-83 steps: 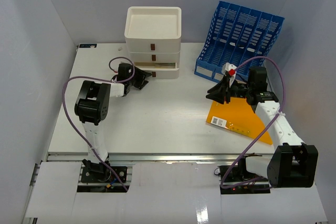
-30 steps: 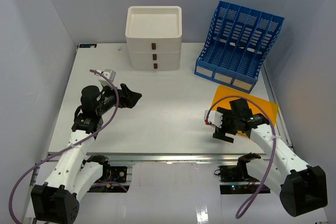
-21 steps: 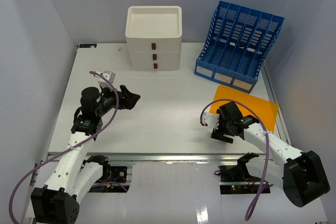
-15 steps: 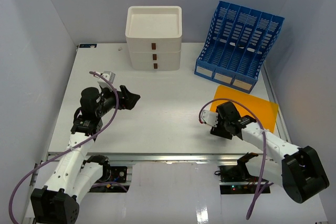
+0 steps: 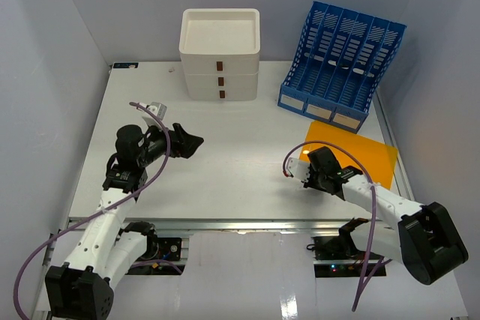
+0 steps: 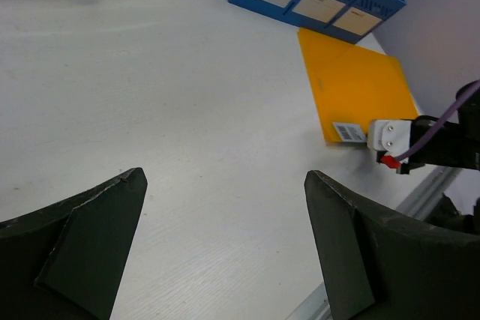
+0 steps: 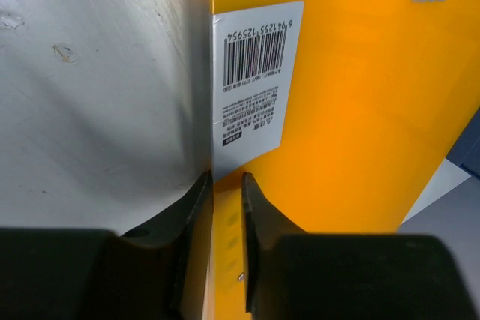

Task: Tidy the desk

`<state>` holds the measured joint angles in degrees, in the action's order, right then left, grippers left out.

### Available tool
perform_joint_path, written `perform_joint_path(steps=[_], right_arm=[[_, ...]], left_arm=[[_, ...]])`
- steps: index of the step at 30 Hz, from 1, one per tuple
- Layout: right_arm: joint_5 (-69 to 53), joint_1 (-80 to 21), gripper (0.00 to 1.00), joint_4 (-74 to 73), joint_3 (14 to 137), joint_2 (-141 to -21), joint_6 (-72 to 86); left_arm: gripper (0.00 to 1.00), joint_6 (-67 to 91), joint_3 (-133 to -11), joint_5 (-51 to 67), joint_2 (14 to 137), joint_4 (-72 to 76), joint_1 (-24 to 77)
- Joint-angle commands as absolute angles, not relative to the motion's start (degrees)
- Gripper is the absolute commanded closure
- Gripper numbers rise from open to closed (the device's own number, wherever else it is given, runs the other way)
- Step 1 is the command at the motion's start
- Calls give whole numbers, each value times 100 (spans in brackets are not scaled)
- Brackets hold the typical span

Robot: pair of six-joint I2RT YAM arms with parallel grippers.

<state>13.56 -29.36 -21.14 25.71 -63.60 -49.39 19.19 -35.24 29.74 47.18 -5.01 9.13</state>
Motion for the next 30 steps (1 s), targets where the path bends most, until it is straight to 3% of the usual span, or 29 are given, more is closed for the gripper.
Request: perform_joint_path(steps=[1, 5, 9, 14, 30], right_arm=[[593, -2952, 88, -2690, 2526, -6190, -4721], [349, -2945, 90, -3020, 2746, -5777, -4747], [60, -2948, 91, -3395, 3052, -5291, -4859], [-441, -2947, 92, -3711, 3510, -4862, -4951], [-1554, -2996, 92, -4130, 4129, -4710, -4965]], left_arm=[[2, 2687, -3261, 4087, 5091, 365, 896], [2, 4653, -2265, 4373, 5461, 2316, 987], [2, 5602, -1866, 3947, 5957, 3040, 1495], [2, 6028, -2210, 3347, 7059, 3554, 2596], [2, 8365, -4064, 3279, 10758, 5571, 4000]])
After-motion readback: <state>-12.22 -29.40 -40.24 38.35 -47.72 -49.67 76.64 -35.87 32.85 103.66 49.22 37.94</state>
